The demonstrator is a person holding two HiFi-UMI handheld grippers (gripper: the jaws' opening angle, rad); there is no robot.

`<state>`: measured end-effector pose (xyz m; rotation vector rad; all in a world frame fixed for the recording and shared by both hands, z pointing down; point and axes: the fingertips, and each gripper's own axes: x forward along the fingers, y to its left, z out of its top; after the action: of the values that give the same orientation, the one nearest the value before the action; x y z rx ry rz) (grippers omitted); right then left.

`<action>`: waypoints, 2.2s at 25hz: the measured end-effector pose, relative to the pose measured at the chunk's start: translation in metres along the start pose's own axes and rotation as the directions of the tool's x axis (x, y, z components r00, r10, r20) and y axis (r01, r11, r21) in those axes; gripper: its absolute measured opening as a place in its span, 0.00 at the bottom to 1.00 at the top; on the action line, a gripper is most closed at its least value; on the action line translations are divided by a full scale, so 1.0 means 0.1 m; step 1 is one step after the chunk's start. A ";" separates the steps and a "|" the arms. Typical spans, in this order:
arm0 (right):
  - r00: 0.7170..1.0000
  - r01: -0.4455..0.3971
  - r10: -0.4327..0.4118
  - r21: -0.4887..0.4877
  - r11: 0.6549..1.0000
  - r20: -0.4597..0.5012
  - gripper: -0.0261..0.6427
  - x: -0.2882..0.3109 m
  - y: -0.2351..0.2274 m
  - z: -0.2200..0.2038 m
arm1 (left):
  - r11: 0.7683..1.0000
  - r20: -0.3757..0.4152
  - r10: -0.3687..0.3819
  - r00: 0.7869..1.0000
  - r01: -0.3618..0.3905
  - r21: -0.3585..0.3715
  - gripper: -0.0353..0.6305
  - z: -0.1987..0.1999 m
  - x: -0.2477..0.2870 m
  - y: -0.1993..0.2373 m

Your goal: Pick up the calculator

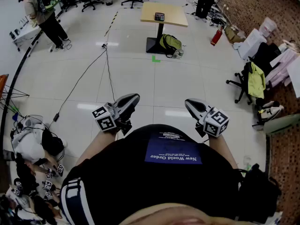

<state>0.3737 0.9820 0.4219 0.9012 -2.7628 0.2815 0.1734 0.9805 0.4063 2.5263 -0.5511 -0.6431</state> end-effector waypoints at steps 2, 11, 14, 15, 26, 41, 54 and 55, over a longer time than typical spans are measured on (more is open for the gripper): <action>1.000 -0.001 0.001 0.001 1.000 0.005 0.02 0.10 0.02 0.06 | 1.000 -0.005 0.000 1.000 0.000 0.000 0.06 0.08 -0.05 0.05; 0.999 -0.043 0.044 -0.017 0.999 0.010 0.02 0.80 0.27 0.26 | 0.999 0.014 0.031 0.999 -0.032 0.024 0.06 0.54 -0.56 0.35; 0.998 -0.067 0.068 -0.022 0.997 0.014 0.02 1.12 0.41 0.35 | 0.998 0.024 0.051 0.998 -0.052 0.031 0.06 0.73 -0.83 0.47; 0.997 -0.075 0.075 -0.018 0.997 0.014 0.02 1.22 0.46 0.37 | 0.998 0.028 0.056 0.998 -0.057 0.034 0.06 0.79 -0.92 0.51; 0.982 -0.189 0.189 -0.008 0.982 -0.007 0.02 2.09 0.41 0.51 | 0.988 0.063 0.155 0.986 -0.155 0.005 0.06 0.99 -1.37 1.18; 0.915 -0.400 0.402 -0.052 0.915 0.036 0.02 2.95 -1.62 1.13 | 0.937 0.189 0.330 0.925 -0.345 0.054 0.06 1.62 0.05 2.26; 0.923 -0.384 0.384 0.003 0.923 0.003 0.02 3.92 -2.47 1.19 | 0.931 0.161 0.360 0.919 -0.365 0.000 0.06 2.05 0.31 3.40; 0.925 -0.379 0.379 -0.011 0.925 -0.001 0.02 4.07 -2.47 1.22 | 0.934 0.158 0.354 0.922 -0.358 -0.003 0.06 2.12 0.27 3.54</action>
<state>0.1828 0.5298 0.4410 0.3526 -2.9199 0.3265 -0.0086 0.6095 0.4199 2.3220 -1.0523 -0.6997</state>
